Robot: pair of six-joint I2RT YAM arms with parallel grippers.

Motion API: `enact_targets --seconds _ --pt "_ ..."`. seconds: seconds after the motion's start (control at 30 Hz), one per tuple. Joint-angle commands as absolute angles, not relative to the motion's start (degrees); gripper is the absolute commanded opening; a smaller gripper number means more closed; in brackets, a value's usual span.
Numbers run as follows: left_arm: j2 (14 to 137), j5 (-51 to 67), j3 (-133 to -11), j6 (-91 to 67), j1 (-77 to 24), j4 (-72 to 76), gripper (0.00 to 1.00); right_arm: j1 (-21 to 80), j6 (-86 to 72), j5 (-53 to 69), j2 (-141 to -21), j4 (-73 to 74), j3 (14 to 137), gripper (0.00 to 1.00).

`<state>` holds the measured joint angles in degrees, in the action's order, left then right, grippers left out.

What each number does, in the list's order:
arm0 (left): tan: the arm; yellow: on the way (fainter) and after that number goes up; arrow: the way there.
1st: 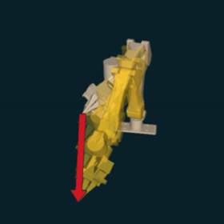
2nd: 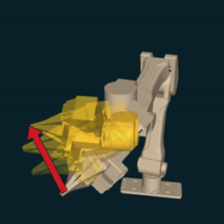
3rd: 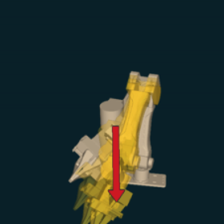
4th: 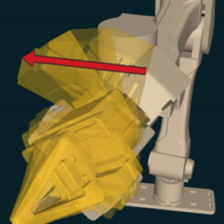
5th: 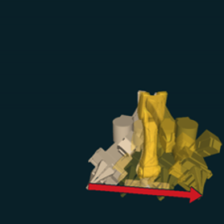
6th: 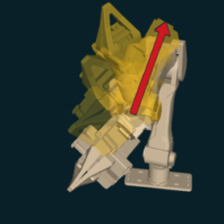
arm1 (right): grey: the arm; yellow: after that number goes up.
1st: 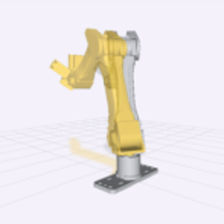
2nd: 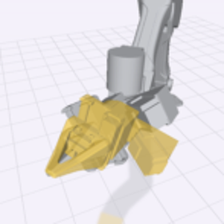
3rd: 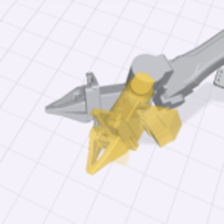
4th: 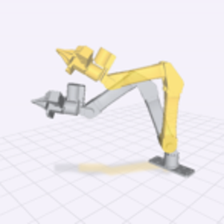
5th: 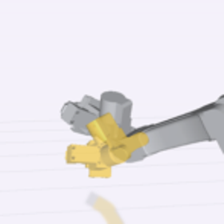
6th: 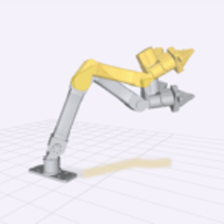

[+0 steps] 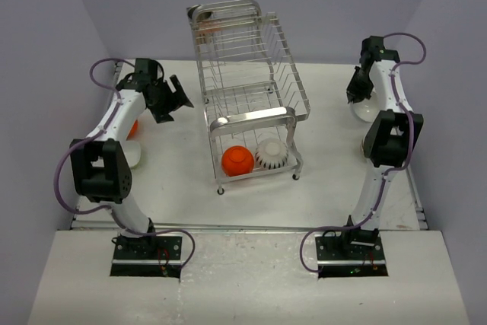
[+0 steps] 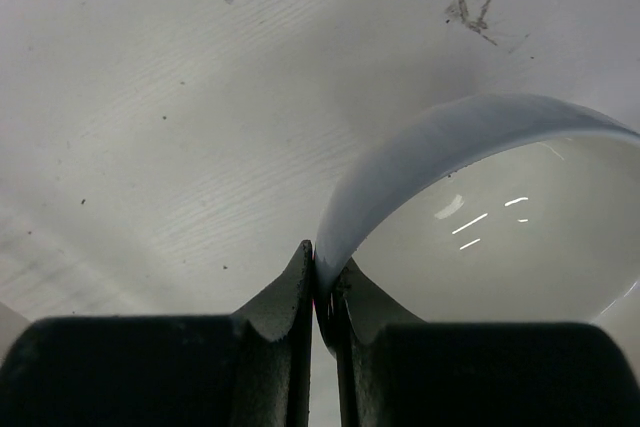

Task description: Unload the bowls from the dish rack

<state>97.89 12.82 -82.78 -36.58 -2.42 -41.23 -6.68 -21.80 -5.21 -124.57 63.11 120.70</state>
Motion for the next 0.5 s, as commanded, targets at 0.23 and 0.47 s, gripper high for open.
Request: enact_targets --seconds 0.23,0.47 --pt "105.29 13.97 -91.23 -39.55 -5.09 -42.36 0.84 -7.91 -19.69 -13.09 -128.40 64.25 120.14 0.00" --pt "106.35 14.24 -92.55 -39.46 -6.06 -43.50 0.84 -8.09 -19.60 -13.45 -131.92 65.13 122.61 0.00"
